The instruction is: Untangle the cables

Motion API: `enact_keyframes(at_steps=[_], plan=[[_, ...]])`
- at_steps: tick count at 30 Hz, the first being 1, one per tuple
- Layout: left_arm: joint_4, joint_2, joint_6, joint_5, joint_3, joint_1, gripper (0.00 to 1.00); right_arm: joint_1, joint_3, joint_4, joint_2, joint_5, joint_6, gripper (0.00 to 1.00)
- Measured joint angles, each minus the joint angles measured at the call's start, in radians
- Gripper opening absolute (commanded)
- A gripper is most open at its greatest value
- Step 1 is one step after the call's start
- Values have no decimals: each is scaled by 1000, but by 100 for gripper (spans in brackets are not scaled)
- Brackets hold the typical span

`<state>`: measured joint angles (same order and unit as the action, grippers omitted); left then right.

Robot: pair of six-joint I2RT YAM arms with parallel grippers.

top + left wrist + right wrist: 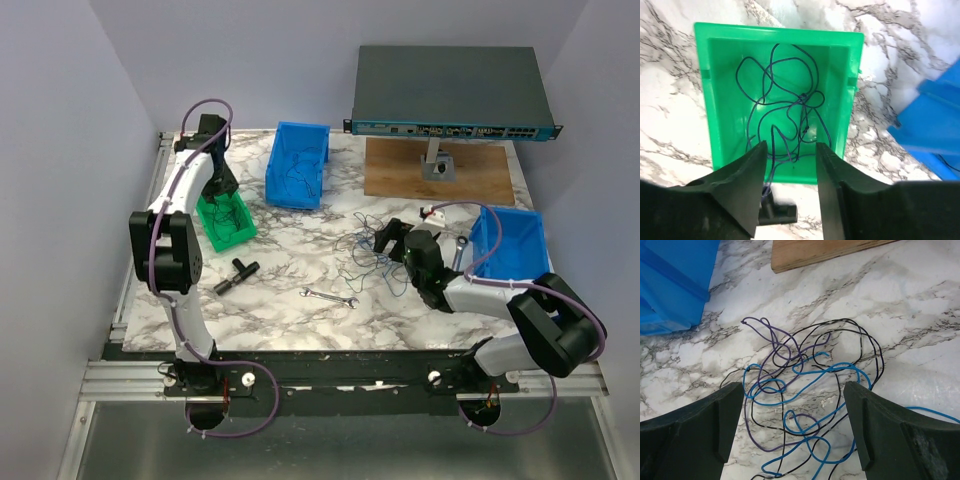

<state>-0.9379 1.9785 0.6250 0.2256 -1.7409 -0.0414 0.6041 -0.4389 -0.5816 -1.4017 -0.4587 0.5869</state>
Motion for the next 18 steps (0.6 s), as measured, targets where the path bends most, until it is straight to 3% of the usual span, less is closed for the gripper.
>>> enact_keyframes(at_steps=[1,2,14,18], plan=[[1,-20,-2,-3,0,0,60,0,0,3,0,0,0,90],[1,-35,0,-5,0,0,65,0,0,4,0,0,0,90],[-10,-196,10,-35,28,0,62,0,0,9,0,0,0,90],[-5,-288,32,-26,157,0,60,0,0,9,0,0,0,90]])
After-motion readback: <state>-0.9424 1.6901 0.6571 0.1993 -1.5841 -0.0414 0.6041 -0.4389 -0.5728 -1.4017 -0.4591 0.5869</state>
